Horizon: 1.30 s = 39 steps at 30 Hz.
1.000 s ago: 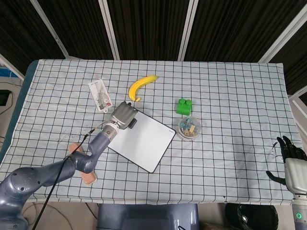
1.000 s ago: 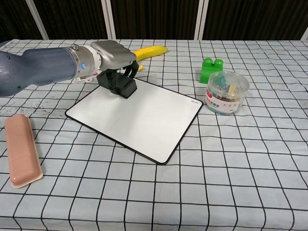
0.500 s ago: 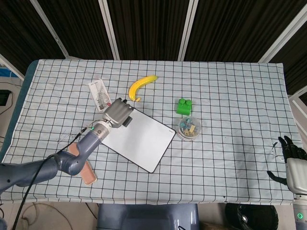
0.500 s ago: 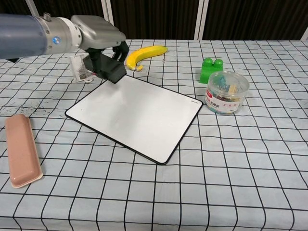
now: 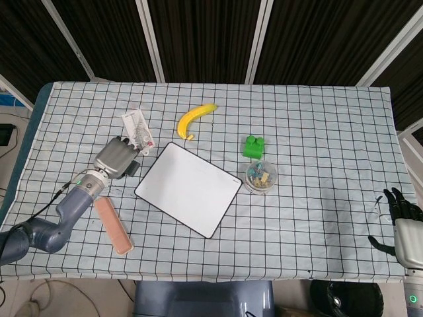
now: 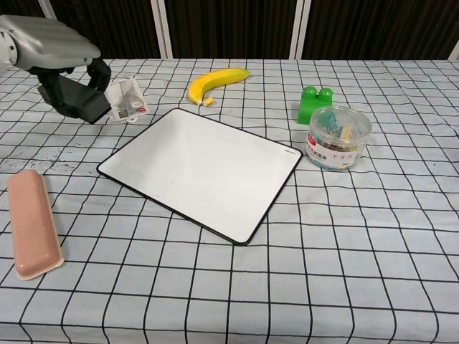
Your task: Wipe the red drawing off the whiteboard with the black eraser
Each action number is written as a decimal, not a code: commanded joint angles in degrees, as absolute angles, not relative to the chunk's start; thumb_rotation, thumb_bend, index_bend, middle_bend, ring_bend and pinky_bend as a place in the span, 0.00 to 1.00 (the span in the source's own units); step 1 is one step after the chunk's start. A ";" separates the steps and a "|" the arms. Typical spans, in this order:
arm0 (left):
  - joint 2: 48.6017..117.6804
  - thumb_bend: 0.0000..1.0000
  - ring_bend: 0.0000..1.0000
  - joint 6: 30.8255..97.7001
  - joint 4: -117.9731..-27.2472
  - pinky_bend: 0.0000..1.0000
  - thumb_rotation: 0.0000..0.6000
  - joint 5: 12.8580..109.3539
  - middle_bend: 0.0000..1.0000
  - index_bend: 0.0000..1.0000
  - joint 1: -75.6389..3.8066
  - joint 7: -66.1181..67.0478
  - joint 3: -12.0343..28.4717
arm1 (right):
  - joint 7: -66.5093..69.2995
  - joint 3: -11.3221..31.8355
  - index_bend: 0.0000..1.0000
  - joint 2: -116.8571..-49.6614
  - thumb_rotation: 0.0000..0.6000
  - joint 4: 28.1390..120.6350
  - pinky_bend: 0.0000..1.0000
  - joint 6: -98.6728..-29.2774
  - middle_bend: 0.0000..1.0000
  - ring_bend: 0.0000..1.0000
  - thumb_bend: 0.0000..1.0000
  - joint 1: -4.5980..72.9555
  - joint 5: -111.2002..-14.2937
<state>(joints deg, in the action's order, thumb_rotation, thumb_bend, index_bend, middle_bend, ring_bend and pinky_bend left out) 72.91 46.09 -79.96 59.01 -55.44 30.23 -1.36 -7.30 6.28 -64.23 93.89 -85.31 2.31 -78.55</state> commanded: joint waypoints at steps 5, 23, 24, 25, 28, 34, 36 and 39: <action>75.48 0.27 0.26 45.94 -69.41 0.39 1.00 69.61 0.47 0.48 -50.89 17.83 -3.98 | -7.49 6.25 0.00 -64.29 1.00 93.97 0.18 -85.27 0.08 0.17 0.03 2.32 -78.53; 84.36 0.17 0.14 43.48 -52.81 0.31 1.00 79.24 0.29 0.25 -50.80 5.30 -4.49 | -7.87 6.37 0.00 -64.35 1.00 94.00 0.18 -85.13 0.08 0.17 0.03 2.35 -78.11; 84.24 0.15 0.12 42.91 -52.93 0.29 1.00 79.27 0.25 0.21 -50.99 5.44 -4.36 | -7.88 6.40 0.00 -64.34 1.00 94.01 0.18 -85.07 0.08 0.17 0.03 2.36 -78.02; 83.96 0.14 0.08 42.23 -53.35 0.26 1.00 79.14 0.20 0.15 -51.16 5.75 -4.23 | -7.88 6.42 0.00 -64.33 1.00 94.03 0.18 -85.06 0.08 0.17 0.03 2.37 -77.98; 82.49 0.13 0.00 40.25 -55.29 0.18 1.00 78.30 0.11 0.06 -51.64 8.19 -3.85 | -7.84 6.47 0.00 -64.29 1.00 94.07 0.18 -84.98 0.08 0.17 0.03 2.41 -77.91; 78.79 0.13 0.00 39.57 -62.49 0.15 1.00 74.44 0.09 0.03 -51.62 13.32 -1.37 | -7.79 6.51 0.00 -64.31 1.00 94.07 0.18 -84.98 0.08 0.17 0.03 2.45 -77.92; 76.30 0.13 0.00 41.11 -67.05 0.15 1.00 73.10 0.09 0.03 -51.45 15.19 0.00 | -7.78 6.52 0.00 -64.29 1.00 94.06 0.18 -84.95 0.08 0.17 0.03 2.44 -77.87; 71.48 0.13 0.00 44.92 -76.00 0.15 1.00 69.78 0.09 0.04 -50.32 18.51 2.33 | -7.75 6.58 0.00 -64.30 1.00 94.00 0.18 -84.94 0.08 0.17 0.03 2.49 -77.85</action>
